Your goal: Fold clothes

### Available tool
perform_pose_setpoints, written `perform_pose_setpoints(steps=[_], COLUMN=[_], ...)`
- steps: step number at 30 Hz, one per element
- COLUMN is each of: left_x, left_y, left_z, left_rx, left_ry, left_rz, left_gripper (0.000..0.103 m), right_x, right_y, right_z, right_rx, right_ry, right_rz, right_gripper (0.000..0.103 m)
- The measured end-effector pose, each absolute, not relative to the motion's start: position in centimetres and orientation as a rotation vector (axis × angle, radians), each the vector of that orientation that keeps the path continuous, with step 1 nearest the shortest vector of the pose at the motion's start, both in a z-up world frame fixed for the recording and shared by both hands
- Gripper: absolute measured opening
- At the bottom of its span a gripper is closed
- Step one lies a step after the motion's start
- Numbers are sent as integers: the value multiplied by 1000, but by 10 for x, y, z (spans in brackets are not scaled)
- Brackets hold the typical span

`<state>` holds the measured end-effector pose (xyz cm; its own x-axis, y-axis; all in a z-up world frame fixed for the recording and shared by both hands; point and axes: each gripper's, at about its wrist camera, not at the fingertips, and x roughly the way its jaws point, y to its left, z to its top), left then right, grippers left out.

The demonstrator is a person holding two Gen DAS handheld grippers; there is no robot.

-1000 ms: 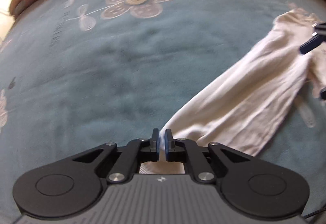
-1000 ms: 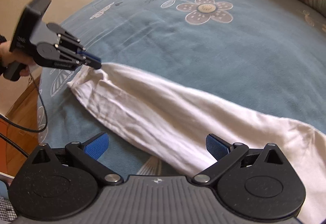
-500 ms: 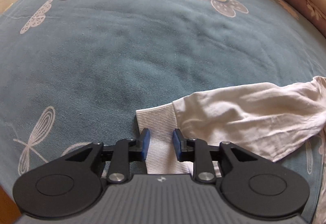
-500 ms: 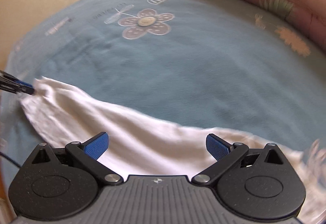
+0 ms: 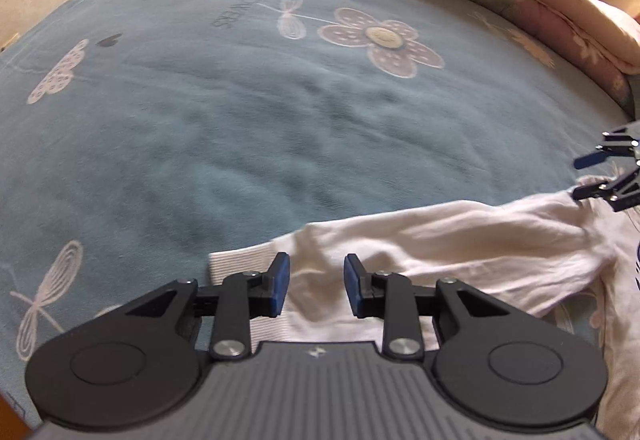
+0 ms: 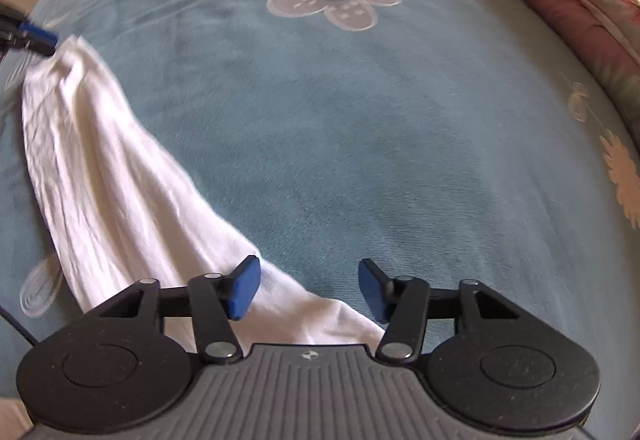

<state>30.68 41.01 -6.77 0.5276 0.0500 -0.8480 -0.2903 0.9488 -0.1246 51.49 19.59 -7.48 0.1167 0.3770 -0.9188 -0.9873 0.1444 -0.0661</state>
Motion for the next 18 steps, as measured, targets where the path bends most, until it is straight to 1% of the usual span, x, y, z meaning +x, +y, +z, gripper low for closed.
perform_pose_setpoints(steps=[5,6,7,8,9,10,11,12,14,16,18], left_x=[314,316,317,319,320,322,324,325,328,329,331], left_y=[388,385,382,378,375,372,368,365,359,354,350], left_z=[-68,-68,-67,-67,-67,-66,-65,-64,-60,-58,-57], left_rx=[-257,-259,-264,-270,-272,-272,-272,-271,-267,-259,-246], left_ry=[998,997,998,1000,1001,1001,1001,998,991,985,986], left_rz=[166,160,151,140,132,125,118,112,101,95,85], left_gripper=[30,30,30,30,30,30,30,31,31,32,39], right_x=[499,499,499,499,496,494,492,496,503,511,518], right_y=[194,195,195,195,195,196,198,200,204,210,211], right_z=[-87,-86,-86,-85,-85,-84,-83,-81,-79,-78,-77], right_rx=[-990,-992,-994,-996,-1013,-1026,-1038,-1024,-994,-960,-920], right_ry=[871,878,885,892,887,876,865,851,822,808,825], right_rz=[1306,1319,1331,1344,1358,1353,1348,1325,1279,1235,1211], right_gripper=[55,51,42,37,27,13,7,5,4,2,2])
